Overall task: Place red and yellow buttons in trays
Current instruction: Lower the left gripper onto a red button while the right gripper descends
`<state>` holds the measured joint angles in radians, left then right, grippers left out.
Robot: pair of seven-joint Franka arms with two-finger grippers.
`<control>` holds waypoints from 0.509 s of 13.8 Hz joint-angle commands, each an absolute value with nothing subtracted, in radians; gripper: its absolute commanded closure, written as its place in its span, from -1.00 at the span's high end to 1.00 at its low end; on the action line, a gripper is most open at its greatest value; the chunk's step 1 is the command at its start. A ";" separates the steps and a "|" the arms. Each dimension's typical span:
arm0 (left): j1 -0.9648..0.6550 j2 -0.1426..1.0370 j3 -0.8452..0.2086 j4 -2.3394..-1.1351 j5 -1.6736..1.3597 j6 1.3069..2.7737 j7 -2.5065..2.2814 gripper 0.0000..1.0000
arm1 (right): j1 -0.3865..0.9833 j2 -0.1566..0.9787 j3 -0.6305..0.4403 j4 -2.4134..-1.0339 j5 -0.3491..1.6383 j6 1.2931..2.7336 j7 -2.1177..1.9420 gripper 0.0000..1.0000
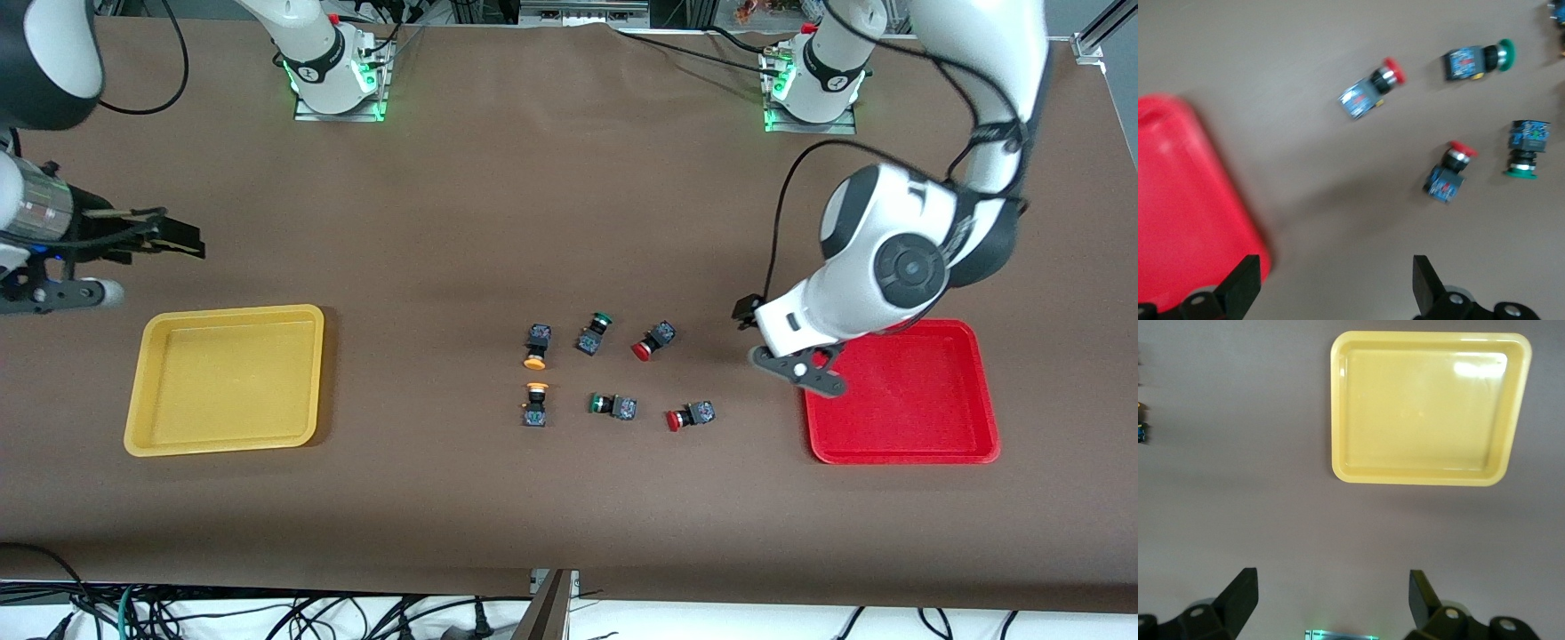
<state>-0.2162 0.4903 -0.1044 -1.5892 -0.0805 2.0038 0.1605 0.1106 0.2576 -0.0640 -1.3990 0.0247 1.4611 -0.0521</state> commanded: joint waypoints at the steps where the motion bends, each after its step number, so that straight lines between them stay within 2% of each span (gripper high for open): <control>1: -0.222 0.595 -0.094 -1.531 -0.130 2.127 0.399 1.00 | 0.143 0.297 -0.061 -1.388 0.034 1.488 -0.051 1.00; 4: -0.256 0.725 -0.094 -1.430 -0.130 2.226 0.637 1.00 | 0.233 0.371 -0.052 -1.393 0.067 1.581 -0.005 1.00; 7: -0.317 0.816 -0.091 -1.420 -0.115 2.382 0.696 1.00 | 0.328 0.469 -0.051 -1.393 0.069 1.721 0.177 1.00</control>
